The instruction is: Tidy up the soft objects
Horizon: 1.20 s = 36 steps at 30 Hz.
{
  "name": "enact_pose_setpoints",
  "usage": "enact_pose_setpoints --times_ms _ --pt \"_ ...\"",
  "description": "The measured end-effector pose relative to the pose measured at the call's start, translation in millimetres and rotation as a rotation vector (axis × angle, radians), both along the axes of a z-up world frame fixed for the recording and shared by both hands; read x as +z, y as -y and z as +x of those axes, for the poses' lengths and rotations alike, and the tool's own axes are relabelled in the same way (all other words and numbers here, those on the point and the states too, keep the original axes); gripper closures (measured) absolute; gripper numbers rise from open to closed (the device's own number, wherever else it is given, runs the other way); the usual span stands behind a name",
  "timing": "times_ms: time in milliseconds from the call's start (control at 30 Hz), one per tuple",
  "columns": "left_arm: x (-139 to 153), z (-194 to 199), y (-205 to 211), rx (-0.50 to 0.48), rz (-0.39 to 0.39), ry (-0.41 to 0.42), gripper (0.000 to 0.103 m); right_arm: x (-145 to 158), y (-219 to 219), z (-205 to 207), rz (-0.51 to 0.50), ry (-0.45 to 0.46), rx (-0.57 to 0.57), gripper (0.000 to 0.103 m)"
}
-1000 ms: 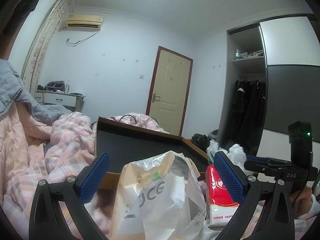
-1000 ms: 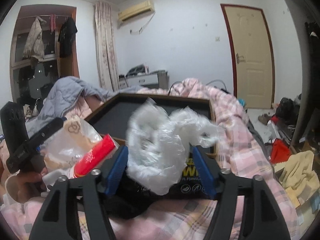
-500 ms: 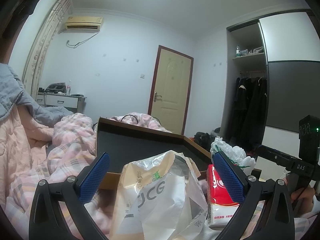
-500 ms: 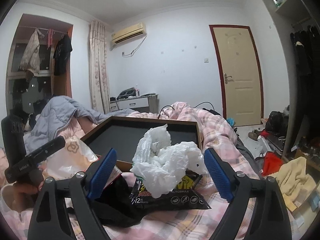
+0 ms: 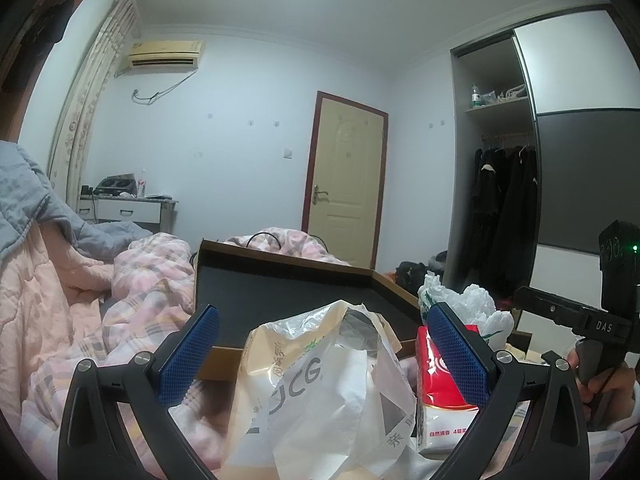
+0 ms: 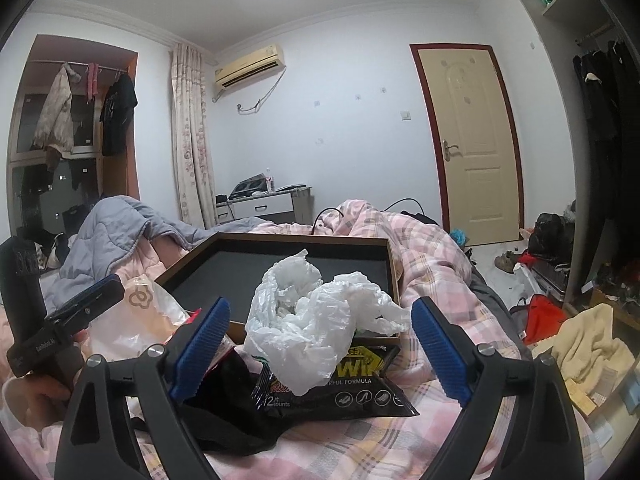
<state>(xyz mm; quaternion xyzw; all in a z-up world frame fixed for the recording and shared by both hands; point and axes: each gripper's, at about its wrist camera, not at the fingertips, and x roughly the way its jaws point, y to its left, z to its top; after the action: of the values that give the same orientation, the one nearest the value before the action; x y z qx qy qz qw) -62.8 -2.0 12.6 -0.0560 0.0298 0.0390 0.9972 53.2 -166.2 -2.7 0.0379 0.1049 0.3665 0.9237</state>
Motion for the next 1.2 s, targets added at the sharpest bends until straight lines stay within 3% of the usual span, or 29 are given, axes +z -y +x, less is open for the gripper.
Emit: enact_pose_setpoints --times_ms 1200 --pt "0.2 1.3 1.0 0.0 0.008 -0.002 0.0 -0.4 -1.0 -0.8 -0.01 0.003 0.001 0.011"
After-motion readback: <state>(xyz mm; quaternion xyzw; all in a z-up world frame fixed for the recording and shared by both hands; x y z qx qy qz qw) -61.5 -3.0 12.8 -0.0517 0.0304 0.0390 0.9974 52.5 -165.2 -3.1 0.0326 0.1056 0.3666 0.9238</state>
